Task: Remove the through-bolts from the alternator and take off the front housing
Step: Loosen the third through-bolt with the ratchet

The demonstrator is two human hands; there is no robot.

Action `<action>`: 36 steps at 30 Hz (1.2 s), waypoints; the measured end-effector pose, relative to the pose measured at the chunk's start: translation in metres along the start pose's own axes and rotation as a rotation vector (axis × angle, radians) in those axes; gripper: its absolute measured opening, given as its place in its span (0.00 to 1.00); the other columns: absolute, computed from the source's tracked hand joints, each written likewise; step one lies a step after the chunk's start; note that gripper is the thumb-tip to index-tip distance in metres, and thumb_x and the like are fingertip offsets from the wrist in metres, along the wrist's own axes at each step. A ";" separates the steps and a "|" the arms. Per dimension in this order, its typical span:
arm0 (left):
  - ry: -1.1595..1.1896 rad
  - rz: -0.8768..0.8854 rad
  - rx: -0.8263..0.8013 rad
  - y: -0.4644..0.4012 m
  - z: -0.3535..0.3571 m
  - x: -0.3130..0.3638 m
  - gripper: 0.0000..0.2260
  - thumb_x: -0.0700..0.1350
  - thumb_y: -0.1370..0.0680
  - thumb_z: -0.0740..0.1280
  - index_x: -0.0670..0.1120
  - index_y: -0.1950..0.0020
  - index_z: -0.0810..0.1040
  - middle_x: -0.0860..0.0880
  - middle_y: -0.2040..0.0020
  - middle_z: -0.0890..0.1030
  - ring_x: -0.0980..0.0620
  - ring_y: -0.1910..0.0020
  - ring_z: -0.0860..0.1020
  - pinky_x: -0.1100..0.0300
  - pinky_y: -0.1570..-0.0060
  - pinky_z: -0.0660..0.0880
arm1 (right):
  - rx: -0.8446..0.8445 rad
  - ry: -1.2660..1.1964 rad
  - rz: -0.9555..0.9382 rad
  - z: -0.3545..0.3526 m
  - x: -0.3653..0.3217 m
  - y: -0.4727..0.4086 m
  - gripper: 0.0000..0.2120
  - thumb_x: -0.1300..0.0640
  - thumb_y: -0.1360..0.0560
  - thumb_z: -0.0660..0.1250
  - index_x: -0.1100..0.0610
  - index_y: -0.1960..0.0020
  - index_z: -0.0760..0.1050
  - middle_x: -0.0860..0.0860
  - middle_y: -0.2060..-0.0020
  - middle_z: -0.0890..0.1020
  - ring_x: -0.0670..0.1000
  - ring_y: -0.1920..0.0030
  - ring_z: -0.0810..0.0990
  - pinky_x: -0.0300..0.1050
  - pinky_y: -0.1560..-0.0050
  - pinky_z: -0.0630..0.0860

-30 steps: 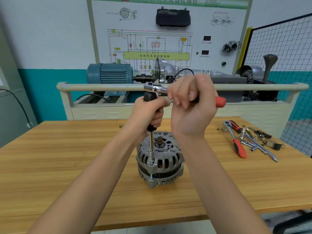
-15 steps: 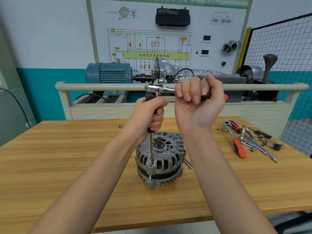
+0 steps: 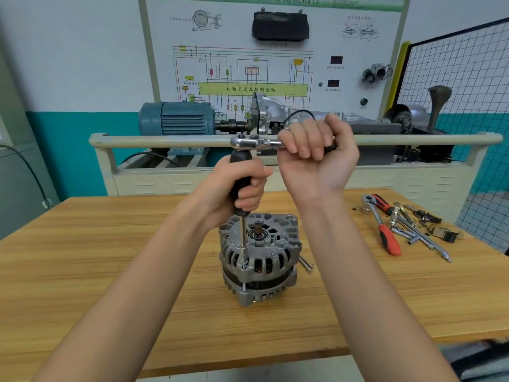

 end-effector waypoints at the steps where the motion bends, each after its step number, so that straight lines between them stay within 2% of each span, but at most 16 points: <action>1: 0.000 -0.005 -0.020 0.000 0.001 0.000 0.14 0.41 0.33 0.68 0.47 0.75 0.66 0.52 0.82 0.61 0.57 0.84 0.58 0.66 0.79 0.58 | 0.038 -0.059 0.031 -0.002 0.000 -0.004 0.19 0.60 0.28 0.56 0.56 0.77 0.62 0.48 0.83 0.61 0.47 0.80 0.60 0.40 0.75 0.59; 4: 0.012 0.001 0.093 -0.004 0.002 -0.004 0.17 0.38 0.29 0.64 0.47 0.76 0.63 0.53 0.83 0.59 0.57 0.85 0.55 0.67 0.79 0.53 | 0.083 -0.055 -0.015 -0.004 0.001 -0.006 0.20 0.60 0.27 0.56 0.55 0.78 0.62 0.48 0.83 0.60 0.47 0.80 0.59 0.39 0.76 0.59; 7: -0.084 0.074 0.346 -0.006 0.003 -0.007 0.20 0.34 0.25 0.62 0.47 0.74 0.60 0.53 0.81 0.58 0.56 0.84 0.54 0.68 0.79 0.53 | 0.003 0.133 -0.158 0.000 0.004 0.005 0.23 0.61 0.23 0.53 0.54 0.77 0.63 0.48 0.82 0.61 0.48 0.78 0.60 0.41 0.74 0.63; 9: -0.122 0.097 0.444 -0.006 0.005 -0.007 0.19 0.34 0.25 0.62 0.47 0.72 0.59 0.53 0.81 0.58 0.55 0.83 0.53 0.69 0.78 0.54 | -0.068 0.255 -0.270 0.008 0.008 0.015 0.21 0.62 0.24 0.54 0.55 0.75 0.63 0.48 0.82 0.62 0.48 0.78 0.61 0.43 0.71 0.65; 14: -0.155 0.143 0.569 -0.004 0.012 -0.008 0.22 0.33 0.27 0.63 0.51 0.76 0.62 0.55 0.81 0.61 0.57 0.83 0.56 0.69 0.81 0.55 | -0.207 0.592 -0.604 0.024 0.017 0.037 0.16 0.68 0.27 0.57 0.53 0.70 0.64 0.49 0.80 0.64 0.49 0.77 0.61 0.46 0.71 0.61; 16: -0.181 0.159 0.571 -0.003 0.014 -0.009 0.22 0.33 0.27 0.63 0.51 0.77 0.63 0.56 0.82 0.62 0.58 0.83 0.57 0.69 0.82 0.56 | -0.255 0.685 -0.680 0.027 0.021 0.044 0.14 0.66 0.28 0.57 0.52 0.69 0.63 0.49 0.79 0.63 0.49 0.76 0.61 0.45 0.72 0.59; 19: -0.188 0.142 0.487 -0.003 0.011 -0.009 0.19 0.33 0.26 0.64 0.48 0.73 0.62 0.55 0.81 0.61 0.57 0.82 0.57 0.68 0.80 0.56 | -0.257 0.595 -0.612 0.025 0.017 0.038 0.13 0.64 0.29 0.58 0.52 0.69 0.65 0.48 0.79 0.64 0.48 0.77 0.62 0.44 0.72 0.59; 22: -0.091 0.060 0.294 0.000 0.004 -0.004 0.17 0.36 0.27 0.65 0.47 0.74 0.64 0.52 0.80 0.61 0.55 0.82 0.57 0.65 0.78 0.56 | -0.156 0.345 -0.320 0.015 0.004 0.020 0.19 0.63 0.27 0.57 0.55 0.76 0.64 0.48 0.82 0.63 0.48 0.79 0.61 0.43 0.72 0.63; 25: -0.016 -0.073 0.014 0.003 0.004 0.002 0.14 0.42 0.31 0.64 0.46 0.76 0.67 0.52 0.81 0.62 0.55 0.83 0.58 0.63 0.78 0.57 | -0.011 0.038 -0.017 0.004 -0.002 0.004 0.20 0.60 0.28 0.56 0.55 0.78 0.63 0.48 0.84 0.61 0.47 0.80 0.60 0.39 0.75 0.61; 27: -0.069 -0.083 -0.066 0.002 0.006 0.003 0.15 0.41 0.31 0.64 0.46 0.77 0.66 0.52 0.82 0.61 0.56 0.84 0.58 0.63 0.78 0.54 | 0.051 -0.083 0.059 -0.002 -0.003 -0.003 0.19 0.60 0.29 0.56 0.56 0.78 0.62 0.48 0.84 0.61 0.47 0.81 0.60 0.39 0.75 0.58; 29: -0.074 -0.074 -0.025 0.000 0.007 0.001 0.18 0.41 0.30 0.64 0.47 0.79 0.64 0.52 0.83 0.60 0.57 0.85 0.57 0.63 0.78 0.51 | 0.072 -0.100 0.034 -0.003 -0.002 -0.004 0.19 0.60 0.29 0.57 0.56 0.78 0.62 0.48 0.84 0.61 0.47 0.81 0.60 0.39 0.76 0.59; 31: -0.060 -0.055 0.083 -0.001 0.007 -0.001 0.20 0.41 0.29 0.64 0.48 0.80 0.63 0.53 0.84 0.59 0.57 0.86 0.55 0.65 0.79 0.50 | 0.063 -0.048 -0.036 -0.002 0.000 0.000 0.19 0.60 0.28 0.57 0.55 0.77 0.62 0.48 0.83 0.61 0.47 0.80 0.60 0.40 0.76 0.60; 34: -0.076 -0.017 0.263 -0.002 0.006 -0.003 0.23 0.38 0.24 0.62 0.49 0.80 0.63 0.53 0.83 0.58 0.56 0.85 0.53 0.68 0.79 0.51 | -0.001 0.127 -0.164 0.005 0.004 0.010 0.21 0.61 0.24 0.54 0.55 0.76 0.62 0.48 0.82 0.61 0.48 0.78 0.60 0.41 0.73 0.64; 36: -0.090 -0.006 0.378 -0.003 0.006 -0.004 0.23 0.38 0.24 0.61 0.49 0.79 0.62 0.52 0.82 0.57 0.56 0.84 0.53 0.69 0.79 0.51 | -0.102 0.306 -0.302 0.015 0.010 0.019 0.19 0.63 0.24 0.55 0.55 0.74 0.62 0.49 0.82 0.62 0.49 0.78 0.61 0.44 0.71 0.64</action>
Point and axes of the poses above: each hand's wrist, its own y-axis away from the middle knuckle, its own z-axis out of the palm, x = y × z, the point moved 3 cm from there along -y, towards the middle knuckle
